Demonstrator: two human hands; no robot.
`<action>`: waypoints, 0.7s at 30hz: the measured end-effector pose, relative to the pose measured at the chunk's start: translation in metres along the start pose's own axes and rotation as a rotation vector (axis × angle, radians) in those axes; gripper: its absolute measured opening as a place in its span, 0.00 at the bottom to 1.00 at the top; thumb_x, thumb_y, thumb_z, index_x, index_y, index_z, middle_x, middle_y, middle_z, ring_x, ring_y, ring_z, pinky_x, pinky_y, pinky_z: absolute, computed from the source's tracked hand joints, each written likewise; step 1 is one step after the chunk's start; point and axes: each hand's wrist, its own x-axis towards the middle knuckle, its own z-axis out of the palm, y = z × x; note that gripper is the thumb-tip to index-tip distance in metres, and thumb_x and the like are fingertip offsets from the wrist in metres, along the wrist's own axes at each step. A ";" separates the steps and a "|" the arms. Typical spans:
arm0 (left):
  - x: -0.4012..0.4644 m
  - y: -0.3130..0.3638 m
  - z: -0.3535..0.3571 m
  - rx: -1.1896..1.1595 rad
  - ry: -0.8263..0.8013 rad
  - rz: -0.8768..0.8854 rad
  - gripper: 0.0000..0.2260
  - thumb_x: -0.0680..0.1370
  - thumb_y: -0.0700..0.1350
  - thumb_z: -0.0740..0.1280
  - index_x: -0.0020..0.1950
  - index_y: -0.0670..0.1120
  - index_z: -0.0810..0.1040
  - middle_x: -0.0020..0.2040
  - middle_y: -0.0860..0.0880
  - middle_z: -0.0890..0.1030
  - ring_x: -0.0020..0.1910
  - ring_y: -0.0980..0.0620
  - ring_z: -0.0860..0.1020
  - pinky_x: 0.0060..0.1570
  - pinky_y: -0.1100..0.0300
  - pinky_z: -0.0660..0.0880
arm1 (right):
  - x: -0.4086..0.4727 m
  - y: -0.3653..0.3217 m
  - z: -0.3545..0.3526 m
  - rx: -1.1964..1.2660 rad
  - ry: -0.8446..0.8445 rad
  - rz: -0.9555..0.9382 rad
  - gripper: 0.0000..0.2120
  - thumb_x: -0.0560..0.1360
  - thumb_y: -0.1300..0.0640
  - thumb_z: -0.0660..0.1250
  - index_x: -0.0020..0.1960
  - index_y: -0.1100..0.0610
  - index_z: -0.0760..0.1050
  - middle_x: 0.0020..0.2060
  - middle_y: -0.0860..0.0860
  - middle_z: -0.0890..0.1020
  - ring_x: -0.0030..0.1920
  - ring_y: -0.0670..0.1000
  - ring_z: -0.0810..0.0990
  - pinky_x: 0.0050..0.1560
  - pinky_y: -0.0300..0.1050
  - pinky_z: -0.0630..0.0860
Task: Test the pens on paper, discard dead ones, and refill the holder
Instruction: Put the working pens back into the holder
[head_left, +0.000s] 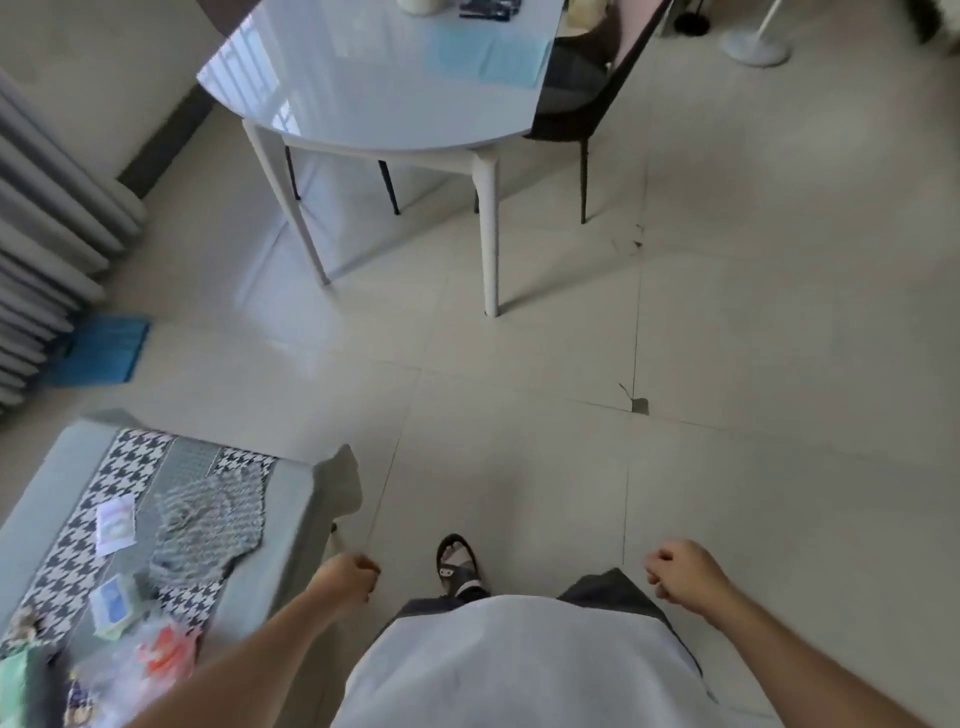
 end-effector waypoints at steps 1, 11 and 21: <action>0.011 0.023 -0.018 0.019 0.004 0.034 0.09 0.78 0.35 0.64 0.51 0.39 0.83 0.48 0.38 0.85 0.41 0.45 0.81 0.45 0.55 0.79 | 0.006 -0.012 -0.006 0.023 0.028 -0.014 0.11 0.78 0.63 0.67 0.37 0.63 0.77 0.31 0.56 0.82 0.28 0.52 0.78 0.33 0.44 0.75; 0.094 0.223 -0.084 0.196 -0.010 0.190 0.08 0.78 0.36 0.63 0.51 0.44 0.82 0.47 0.40 0.85 0.37 0.49 0.81 0.27 0.68 0.71 | 0.078 -0.057 -0.076 0.141 0.076 0.090 0.10 0.77 0.65 0.64 0.37 0.58 0.75 0.30 0.54 0.79 0.27 0.51 0.75 0.30 0.41 0.71; 0.142 0.367 -0.065 0.147 0.004 0.110 0.08 0.78 0.35 0.63 0.50 0.42 0.82 0.46 0.40 0.85 0.38 0.49 0.81 0.33 0.65 0.76 | 0.218 -0.118 -0.199 0.060 -0.029 0.135 0.13 0.76 0.67 0.62 0.33 0.58 0.72 0.27 0.55 0.76 0.25 0.51 0.71 0.28 0.38 0.68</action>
